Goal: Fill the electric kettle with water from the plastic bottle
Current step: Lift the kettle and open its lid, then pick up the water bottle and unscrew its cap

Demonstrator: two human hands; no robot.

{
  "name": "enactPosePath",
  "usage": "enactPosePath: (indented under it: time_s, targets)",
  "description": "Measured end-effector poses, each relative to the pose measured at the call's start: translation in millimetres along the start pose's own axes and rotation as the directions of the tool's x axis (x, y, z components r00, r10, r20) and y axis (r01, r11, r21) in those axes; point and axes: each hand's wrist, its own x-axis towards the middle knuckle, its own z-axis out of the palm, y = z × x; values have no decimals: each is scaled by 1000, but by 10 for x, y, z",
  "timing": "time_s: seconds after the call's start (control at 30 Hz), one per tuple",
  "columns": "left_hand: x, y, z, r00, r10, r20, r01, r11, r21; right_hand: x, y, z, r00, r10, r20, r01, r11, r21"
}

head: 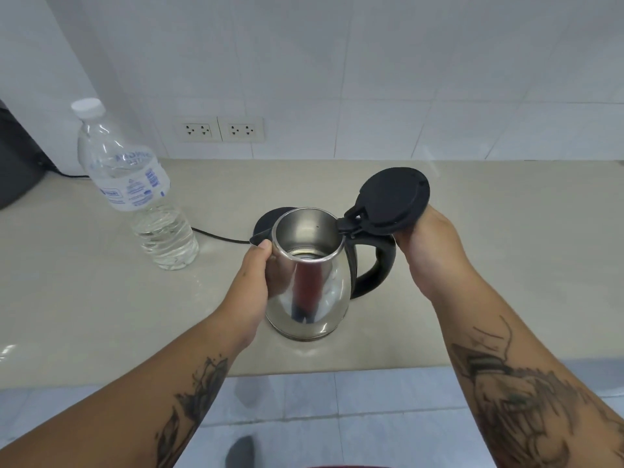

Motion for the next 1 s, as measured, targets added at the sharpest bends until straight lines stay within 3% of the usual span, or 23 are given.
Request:
enactPosePath:
  time_s: [0.3, 0.43, 0.5, 0.57, 0.67, 0.8, 0.87, 1.0]
  targets:
    - [28, -44, -9, 999, 36, 22, -36, 999, -1, 89, 177, -116, 1000, 7, -23, -6, 999, 44]
    - [-58, 38, -95, 991, 116, 72, -123, 987, 101, 136, -81, -329, 979, -10, -202, 37, 990, 133]
    - [-99, 107, -231, 978, 194, 76, -203, 972, 123, 150, -337, -380, 945, -93, -313, 121, 990, 71]
    - [-102, 211, -429, 953, 302, 13, -301, 943, 141, 127, -639, -294, 912, -248, -328, 241, 968, -62]
    - [-20, 429, -815, 887, 430, -168, -397, 896, 198, 100, -1054, 119, 881, -439, -176, 398, 889, -228]
    - [168, 668, -1412, 804, 484, -347, -429, 875, 226, 196, -1382, 900, 855, -512, 86, 509, 792, -337]
    - [310, 718, -1695, 798, 476, -371, -394, 877, 276, 239, -1506, 1328, 840, -505, 201, 543, 763, -350]
    - [623, 735, -2009, 861, 423, -284, -325, 885, 334, 371, -1661, 2161, 779, -497, 383, 625, 667, -405]
